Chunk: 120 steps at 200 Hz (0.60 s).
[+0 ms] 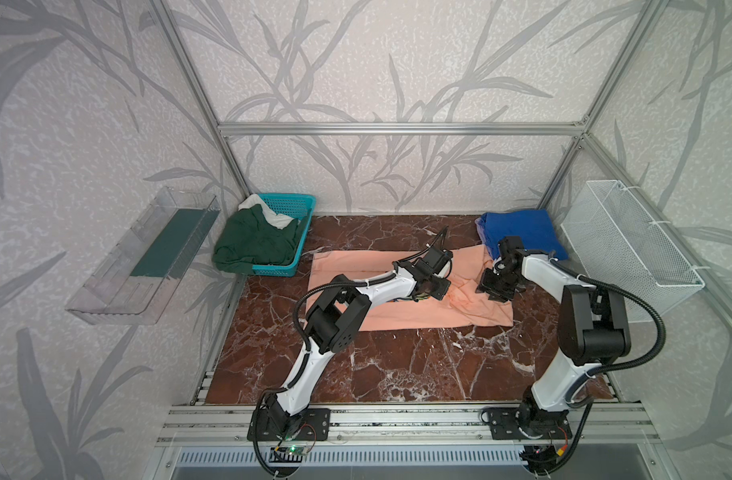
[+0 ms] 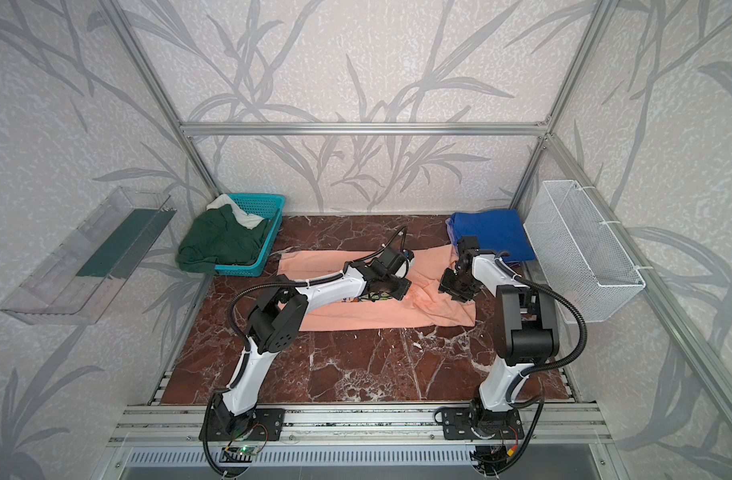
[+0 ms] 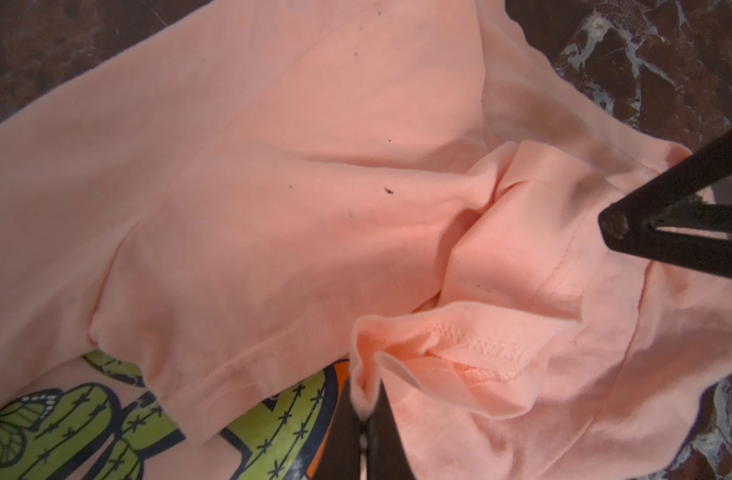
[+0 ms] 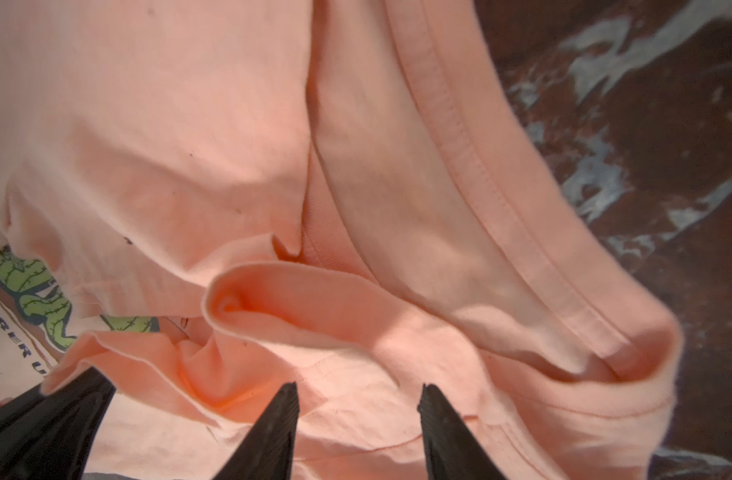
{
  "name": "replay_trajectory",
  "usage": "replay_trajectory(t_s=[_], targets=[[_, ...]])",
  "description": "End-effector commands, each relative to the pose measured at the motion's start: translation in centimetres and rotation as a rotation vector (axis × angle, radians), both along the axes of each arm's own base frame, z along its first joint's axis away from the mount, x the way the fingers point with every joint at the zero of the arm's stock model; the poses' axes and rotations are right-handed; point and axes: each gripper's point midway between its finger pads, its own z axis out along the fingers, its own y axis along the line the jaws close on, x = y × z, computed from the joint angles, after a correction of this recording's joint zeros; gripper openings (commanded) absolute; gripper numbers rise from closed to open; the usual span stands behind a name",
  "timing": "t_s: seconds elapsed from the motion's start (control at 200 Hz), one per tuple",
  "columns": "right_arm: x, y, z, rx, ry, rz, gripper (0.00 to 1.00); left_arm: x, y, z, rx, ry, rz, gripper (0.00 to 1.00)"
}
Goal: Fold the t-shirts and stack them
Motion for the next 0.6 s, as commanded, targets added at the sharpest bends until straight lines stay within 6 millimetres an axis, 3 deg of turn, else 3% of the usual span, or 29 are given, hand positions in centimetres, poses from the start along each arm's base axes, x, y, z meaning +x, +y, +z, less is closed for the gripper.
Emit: replay_trajectory(t_s=[0.0, 0.24, 0.425, 0.595], targets=[[0.5, 0.0, 0.4, 0.007, -0.004, 0.004, 0.51, 0.6, 0.0, 0.4, -0.032, 0.009, 0.032, 0.0], [0.8, 0.1, 0.7, 0.006, -0.009, 0.005, 0.53, 0.8, 2.0, 0.7, -0.115, 0.058, 0.136, 0.0], [0.6, -0.4, 0.9, -0.027, -0.005, 0.007, 0.54, 0.7, 3.7, -1.3, -0.151, 0.149, 0.251, 0.0], [0.4, -0.3, 1.0, -0.043, 0.004, 0.017, 0.54, 1.1, 4.5, -1.7, -0.201, 0.191, 0.317, 0.0]])
